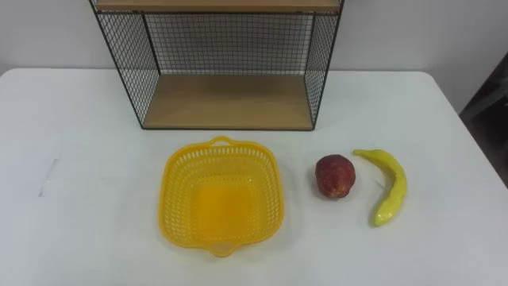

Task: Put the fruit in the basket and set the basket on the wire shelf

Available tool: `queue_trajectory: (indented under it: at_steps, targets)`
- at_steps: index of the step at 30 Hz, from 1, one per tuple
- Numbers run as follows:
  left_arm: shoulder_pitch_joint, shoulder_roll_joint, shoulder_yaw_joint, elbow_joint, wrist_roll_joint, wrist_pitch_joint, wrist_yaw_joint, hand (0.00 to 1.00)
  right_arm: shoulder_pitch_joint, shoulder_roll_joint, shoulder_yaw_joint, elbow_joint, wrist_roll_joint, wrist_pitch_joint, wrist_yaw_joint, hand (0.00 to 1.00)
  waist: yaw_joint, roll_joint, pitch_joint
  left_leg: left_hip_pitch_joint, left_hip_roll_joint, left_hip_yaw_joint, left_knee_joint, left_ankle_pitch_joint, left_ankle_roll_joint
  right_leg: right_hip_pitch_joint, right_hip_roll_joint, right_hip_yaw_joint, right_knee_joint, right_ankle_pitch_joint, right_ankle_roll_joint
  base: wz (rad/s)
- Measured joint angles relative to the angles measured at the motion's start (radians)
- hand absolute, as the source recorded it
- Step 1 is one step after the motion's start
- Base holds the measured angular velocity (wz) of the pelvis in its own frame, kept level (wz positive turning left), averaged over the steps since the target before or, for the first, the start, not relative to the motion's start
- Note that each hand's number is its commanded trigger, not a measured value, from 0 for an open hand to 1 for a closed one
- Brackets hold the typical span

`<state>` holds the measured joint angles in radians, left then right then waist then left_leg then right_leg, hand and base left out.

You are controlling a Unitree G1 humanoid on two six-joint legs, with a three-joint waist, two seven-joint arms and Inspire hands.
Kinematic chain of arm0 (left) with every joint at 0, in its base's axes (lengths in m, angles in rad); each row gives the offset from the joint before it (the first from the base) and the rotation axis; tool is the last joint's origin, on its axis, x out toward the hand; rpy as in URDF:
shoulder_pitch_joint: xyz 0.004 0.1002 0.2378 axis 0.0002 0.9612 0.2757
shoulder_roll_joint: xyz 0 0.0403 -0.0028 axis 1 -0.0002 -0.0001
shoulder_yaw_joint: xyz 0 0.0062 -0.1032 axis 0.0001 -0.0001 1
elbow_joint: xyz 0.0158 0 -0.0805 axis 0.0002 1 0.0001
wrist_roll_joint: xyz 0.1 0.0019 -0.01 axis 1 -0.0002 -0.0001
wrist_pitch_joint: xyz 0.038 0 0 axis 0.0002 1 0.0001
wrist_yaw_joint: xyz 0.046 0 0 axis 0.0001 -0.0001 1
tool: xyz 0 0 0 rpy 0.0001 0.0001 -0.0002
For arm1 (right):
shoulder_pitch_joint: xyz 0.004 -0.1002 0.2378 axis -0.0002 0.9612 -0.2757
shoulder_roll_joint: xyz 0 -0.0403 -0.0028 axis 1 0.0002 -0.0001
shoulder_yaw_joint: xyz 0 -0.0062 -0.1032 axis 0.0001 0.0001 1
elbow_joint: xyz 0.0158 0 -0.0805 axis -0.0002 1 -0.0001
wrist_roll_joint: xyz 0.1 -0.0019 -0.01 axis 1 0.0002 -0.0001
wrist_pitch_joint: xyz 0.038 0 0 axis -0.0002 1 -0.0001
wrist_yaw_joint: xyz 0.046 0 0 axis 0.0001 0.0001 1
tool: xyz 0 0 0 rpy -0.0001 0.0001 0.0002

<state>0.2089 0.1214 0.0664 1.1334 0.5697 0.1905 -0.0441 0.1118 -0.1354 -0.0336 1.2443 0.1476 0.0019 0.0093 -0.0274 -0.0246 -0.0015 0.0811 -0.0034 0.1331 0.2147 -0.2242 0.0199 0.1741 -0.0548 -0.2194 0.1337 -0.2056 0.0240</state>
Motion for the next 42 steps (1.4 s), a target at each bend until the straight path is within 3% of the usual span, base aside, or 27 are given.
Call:
queue_trajectory:
  at_steps: [10, 13, 17, 22, 27, 29, 30, 33, 36, 40, 42]
  targets:
    - [0.005, 0.0, 0.001, -0.002, -0.083, -0.001, 0.041, 0.0, 0.009, -0.007, 0.011, 0.006, 0.014, 0.014, -0.051, 0.0, 0.006, 0.004, 0.0009, 0.001, 0.001, -0.002, 0.0, 0.0, 0.0, -0.001, 0.001, 0.0, 0.002, 0.0, 0.0, 0.0]
    - [0.003, -0.002, 0.001, -0.003, -0.087, -0.005, 0.056, 0.0, 0.011, -0.003, 0.011, 0.005, 0.101, 0.021, -0.059, 0.0, 0.005, 0.006, 0.0026, 0.001, 0.002, -0.003, -0.002, 0.0, 0.0, -0.002, 0.002, 0.0, 0.001, 0.0, -0.001, 0.0]
    - [0.016, -0.012, 0.031, 0.005, -0.13, -0.025, 0.079, 0.0, 0.024, 0.013, -0.02, 0.028, 0.325, 0.023, -0.061, 0.0, 0.001, 0.005, 0.0031, 0.002, 0.002, -0.001, -0.004, 0.0, 0.0, -0.001, 0.002, 0.001, 0.001, 0.0, -0.001, 0.0]
    - [0.034, -0.018, 0.078, 0.008, -0.156, -0.043, 0.082, 0.0, 0.047, 0.018, -0.156, 0.016, 0.607, 0.043, -0.086, 0.0, -0.029, 0.004, 0.0029, 0.003, 0.002, -0.003, -0.007, 0.0, 0.0, 0.001, 0.002, 0.004, 0.006, 0.0, -0.001, 0.0]
    - [0.055, -0.017, 0.135, -0.002, -0.232, -0.099, 0.113, 0.0, 0.068, 0.018, -0.35, -0.143, 0.927, 0.035, -0.177, 0.0, -0.079, 0.001, 0.0051, 0.004, 0.003, 0.004, -0.008, -0.001, 0.001, -0.001, 0.002, 0.01, 0.016, 0.0, -0.001, -0.01]
    - [0.067, -0.015, 0.176, -0.022, -0.237, -0.122, 0.115, 0.0, 0.077, 0.017, -0.43, -0.218, 0.969, 0.027, -0.213, 0.0, -0.084, 0.0, 0.0053, 0.001, 0.003, 0.001, 0.001, -0.004, 0.001, -0.006, 0.002, 0.015, 0.016, -0.002, -0.001, -0.03]
    - [0.073, -0.011, 0.199, -0.025, -0.245, -0.14, 0.123, 0.0, 0.081, 0.016, -0.486, -0.279, 0.971, 0.013, -0.251, 0.0, -0.093, -0.004, 0.0026, -0.002, 0.002, 0.001, 0.009, -0.008, 0.001, -0.008, 0.002, 0.021, 0.018, -0.01, 0.0, 0.0]
    - [0.093, 0.013, 0.213, -0.034, -0.251, -0.148, 0.146, 0.0, 0.091, 0.008, -0.546, -0.421, 0.908, -0.045, -0.371, 0.0, -0.102, -0.012, -0.0006, -0.002, 0.0, 0.004, 0.007, -0.008, 0.001, -0.017, 0.0, 0.028, 0.023, -0.015, 0.001, -0.03]
    - [0.106, 0.017, 0.216, -0.041, -0.254, -0.148, 0.177, 0.0, 0.092, 0.007, -0.571, -0.559, 0.778, -0.06, -0.507, 0.0, -0.109, -0.015, -0.0018, -0.003, -0.003, 0.005, -0.002, -0.006, 0.003, -0.025, -0.003, 0.032, 0.037, -0.017, 0.003, -0.04]
    - [0.105, 0.022, 0.204, -0.054, -0.24, -0.147, 0.194, 0.0, 0.093, 0.003, -0.575, -0.869, 0.496, -0.06, -0.732, 0.0, -0.106, -0.026, -0.001, -0.004, -0.01, 0.007, -0.016, 0.006, 0.008, -0.037, -0.009, 0.027, 0.041, -0.017, 0.005, 0.0]
    - [0.1, 0.02, 0.202, -0.056, -0.237, -0.147, 0.193, 0.0, 0.066, 0.0, -0.578, -0.974, 0.364, -0.089, -0.807, 0.0, -0.102, -0.034, -0.0013, -0.005, -0.01, 0.012, -0.016, 0.006, 0.008, -0.042, -0.008, 0.032, 0.042, -0.017, 0.005, -0.02]
